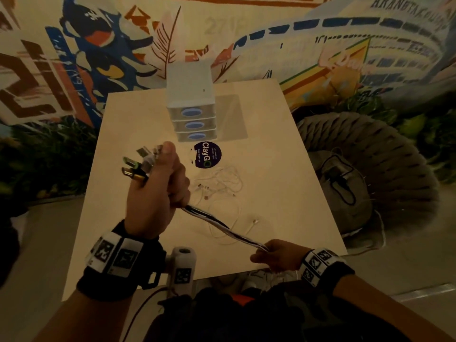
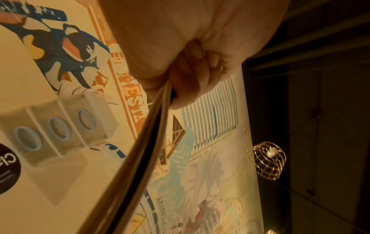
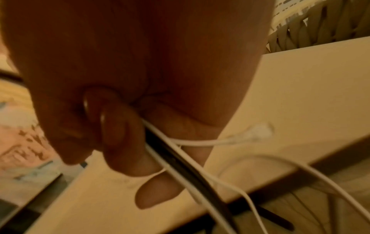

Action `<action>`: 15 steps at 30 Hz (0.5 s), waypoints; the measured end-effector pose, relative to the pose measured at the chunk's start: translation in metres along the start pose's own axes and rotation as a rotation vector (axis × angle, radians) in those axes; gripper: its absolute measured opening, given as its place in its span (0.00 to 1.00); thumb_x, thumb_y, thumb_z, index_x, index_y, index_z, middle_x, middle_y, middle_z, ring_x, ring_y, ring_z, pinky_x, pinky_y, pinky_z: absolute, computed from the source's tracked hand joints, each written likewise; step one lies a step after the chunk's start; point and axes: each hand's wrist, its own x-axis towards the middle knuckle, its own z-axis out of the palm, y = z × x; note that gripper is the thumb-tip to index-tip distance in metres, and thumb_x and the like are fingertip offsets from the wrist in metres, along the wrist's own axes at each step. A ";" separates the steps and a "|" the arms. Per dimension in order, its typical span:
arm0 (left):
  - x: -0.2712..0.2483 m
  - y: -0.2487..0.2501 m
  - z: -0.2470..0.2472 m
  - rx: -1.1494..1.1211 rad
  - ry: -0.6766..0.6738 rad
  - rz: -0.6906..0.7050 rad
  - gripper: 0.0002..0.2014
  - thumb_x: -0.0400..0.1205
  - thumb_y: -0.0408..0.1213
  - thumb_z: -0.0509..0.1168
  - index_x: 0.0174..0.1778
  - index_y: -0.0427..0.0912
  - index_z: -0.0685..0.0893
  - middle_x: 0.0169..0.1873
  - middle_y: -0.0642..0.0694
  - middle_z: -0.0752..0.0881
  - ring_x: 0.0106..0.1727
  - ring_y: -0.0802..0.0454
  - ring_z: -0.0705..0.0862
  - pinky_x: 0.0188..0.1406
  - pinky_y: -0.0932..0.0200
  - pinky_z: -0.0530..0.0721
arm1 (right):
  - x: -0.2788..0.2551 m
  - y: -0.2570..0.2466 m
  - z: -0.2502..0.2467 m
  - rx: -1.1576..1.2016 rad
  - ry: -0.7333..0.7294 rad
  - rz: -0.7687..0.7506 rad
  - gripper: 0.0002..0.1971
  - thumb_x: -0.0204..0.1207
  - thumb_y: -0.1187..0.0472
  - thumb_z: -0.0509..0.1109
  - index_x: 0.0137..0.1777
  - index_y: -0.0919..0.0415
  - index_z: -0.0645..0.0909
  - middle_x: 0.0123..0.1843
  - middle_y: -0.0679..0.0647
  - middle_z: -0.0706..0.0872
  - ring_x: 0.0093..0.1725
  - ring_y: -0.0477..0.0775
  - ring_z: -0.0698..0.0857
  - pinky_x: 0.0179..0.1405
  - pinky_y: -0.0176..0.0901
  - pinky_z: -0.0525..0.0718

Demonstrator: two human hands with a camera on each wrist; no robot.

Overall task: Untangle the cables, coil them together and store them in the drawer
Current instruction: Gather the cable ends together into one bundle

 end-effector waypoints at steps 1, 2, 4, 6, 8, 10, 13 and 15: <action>0.000 0.002 -0.003 -0.012 0.011 0.008 0.21 0.89 0.48 0.54 0.33 0.45 0.56 0.20 0.50 0.56 0.18 0.56 0.53 0.18 0.63 0.54 | 0.001 0.005 0.003 -0.040 0.011 0.016 0.23 0.76 0.34 0.73 0.30 0.51 0.77 0.27 0.46 0.75 0.27 0.45 0.75 0.36 0.42 0.76; 0.000 0.003 -0.006 -0.018 0.016 0.016 0.21 0.89 0.47 0.55 0.32 0.47 0.57 0.19 0.51 0.56 0.18 0.57 0.53 0.18 0.64 0.55 | 0.001 0.011 0.005 -0.085 0.018 0.028 0.23 0.78 0.34 0.70 0.32 0.51 0.78 0.28 0.45 0.76 0.28 0.44 0.76 0.36 0.39 0.76; 0.000 0.004 -0.014 0.002 0.018 0.037 0.21 0.86 0.43 0.62 0.30 0.50 0.60 0.20 0.51 0.56 0.17 0.59 0.55 0.18 0.66 0.56 | 0.001 0.021 0.008 -0.164 0.025 0.031 0.24 0.79 0.32 0.68 0.33 0.52 0.79 0.28 0.44 0.78 0.28 0.42 0.76 0.33 0.35 0.75; -0.002 0.002 -0.017 0.047 0.021 0.051 0.24 0.81 0.40 0.68 0.31 0.49 0.56 0.21 0.49 0.54 0.16 0.59 0.55 0.18 0.67 0.59 | 0.002 0.027 0.010 -0.177 0.042 0.045 0.24 0.79 0.33 0.68 0.38 0.54 0.84 0.33 0.48 0.83 0.32 0.44 0.80 0.37 0.36 0.78; -0.004 -0.003 -0.017 0.065 0.035 0.041 0.27 0.80 0.38 0.70 0.33 0.48 0.53 0.22 0.47 0.51 0.16 0.58 0.54 0.18 0.68 0.59 | 0.004 0.031 0.011 -0.184 0.079 0.055 0.22 0.80 0.34 0.68 0.39 0.52 0.85 0.36 0.48 0.84 0.34 0.44 0.82 0.41 0.37 0.80; -0.005 -0.005 -0.018 0.060 0.044 0.025 0.26 0.82 0.34 0.67 0.33 0.48 0.52 0.22 0.47 0.51 0.16 0.58 0.54 0.18 0.68 0.58 | 0.004 0.032 0.014 -0.273 0.083 0.032 0.20 0.81 0.36 0.67 0.35 0.48 0.81 0.33 0.44 0.82 0.36 0.45 0.83 0.44 0.39 0.81; -0.008 -0.005 -0.023 0.046 0.045 -0.012 0.24 0.85 0.32 0.62 0.33 0.48 0.53 0.22 0.48 0.52 0.17 0.56 0.52 0.18 0.67 0.54 | -0.002 0.026 0.017 -0.458 0.028 -0.062 0.15 0.79 0.38 0.72 0.38 0.46 0.79 0.35 0.43 0.82 0.44 0.49 0.85 0.44 0.39 0.79; -0.009 -0.004 -0.027 0.036 0.061 -0.042 0.24 0.88 0.31 0.60 0.33 0.48 0.53 0.22 0.48 0.52 0.18 0.54 0.50 0.19 0.66 0.53 | -0.007 0.021 0.015 -0.430 0.004 -0.123 0.13 0.74 0.39 0.78 0.49 0.45 0.83 0.43 0.43 0.87 0.48 0.45 0.87 0.45 0.33 0.79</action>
